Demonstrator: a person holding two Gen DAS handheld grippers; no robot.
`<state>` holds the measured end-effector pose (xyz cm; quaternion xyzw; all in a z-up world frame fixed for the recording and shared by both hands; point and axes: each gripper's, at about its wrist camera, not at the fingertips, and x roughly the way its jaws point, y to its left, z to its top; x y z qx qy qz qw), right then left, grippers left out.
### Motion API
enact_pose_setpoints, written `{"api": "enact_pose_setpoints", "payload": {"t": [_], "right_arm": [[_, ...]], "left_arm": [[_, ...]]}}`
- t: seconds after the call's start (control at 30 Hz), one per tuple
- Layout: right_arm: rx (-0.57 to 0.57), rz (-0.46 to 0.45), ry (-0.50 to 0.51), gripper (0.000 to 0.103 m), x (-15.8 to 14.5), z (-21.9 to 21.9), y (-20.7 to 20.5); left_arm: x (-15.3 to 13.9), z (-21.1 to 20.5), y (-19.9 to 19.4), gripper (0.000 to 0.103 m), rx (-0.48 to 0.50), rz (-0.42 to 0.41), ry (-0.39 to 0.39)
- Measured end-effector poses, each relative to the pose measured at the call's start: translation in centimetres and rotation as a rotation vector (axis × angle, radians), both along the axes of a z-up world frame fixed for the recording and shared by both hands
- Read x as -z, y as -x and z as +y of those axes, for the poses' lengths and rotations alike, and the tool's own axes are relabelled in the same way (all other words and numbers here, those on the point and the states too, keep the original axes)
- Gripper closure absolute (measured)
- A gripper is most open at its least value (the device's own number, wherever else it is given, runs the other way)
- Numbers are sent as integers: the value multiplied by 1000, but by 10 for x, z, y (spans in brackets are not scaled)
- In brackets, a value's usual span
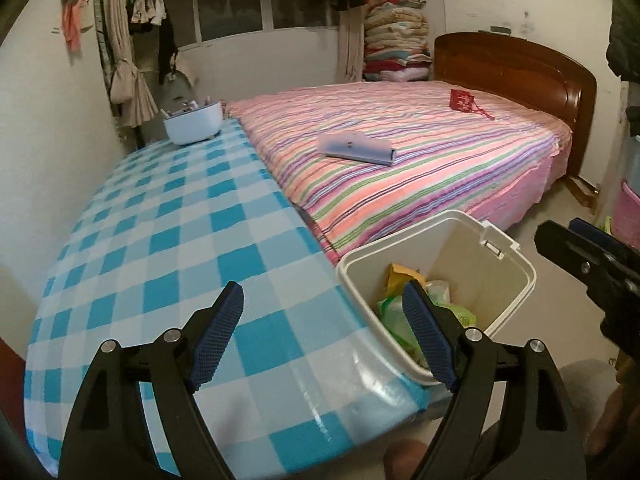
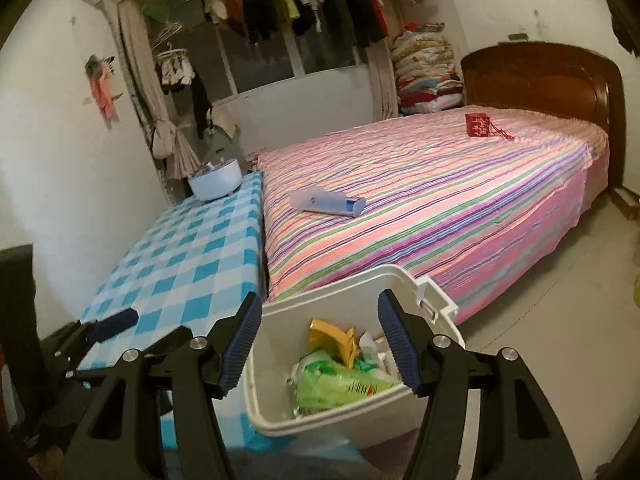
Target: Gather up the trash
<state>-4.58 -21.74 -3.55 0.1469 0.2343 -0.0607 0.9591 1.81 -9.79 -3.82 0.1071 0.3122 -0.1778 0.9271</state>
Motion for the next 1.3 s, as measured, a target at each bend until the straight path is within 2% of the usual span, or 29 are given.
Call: {"api": "enact_pose_setpoints", "payload": {"t": [0.07, 0.43, 1.07, 1.3], "right_arm": [[-6, 2, 23, 38, -2, 8, 6], [-44, 27, 27, 37, 0, 25, 15], [-77, 61, -5, 37, 4, 18, -11], [-90, 66, 4, 37, 5, 24, -17]], "left_arm": [[-1, 1, 4, 17, -7, -4, -7], [-4, 8, 7, 17, -54, 16, -16], [1, 2, -6, 14, -30, 62, -49], [-6, 8, -5, 14, -21, 52, -63]]}}
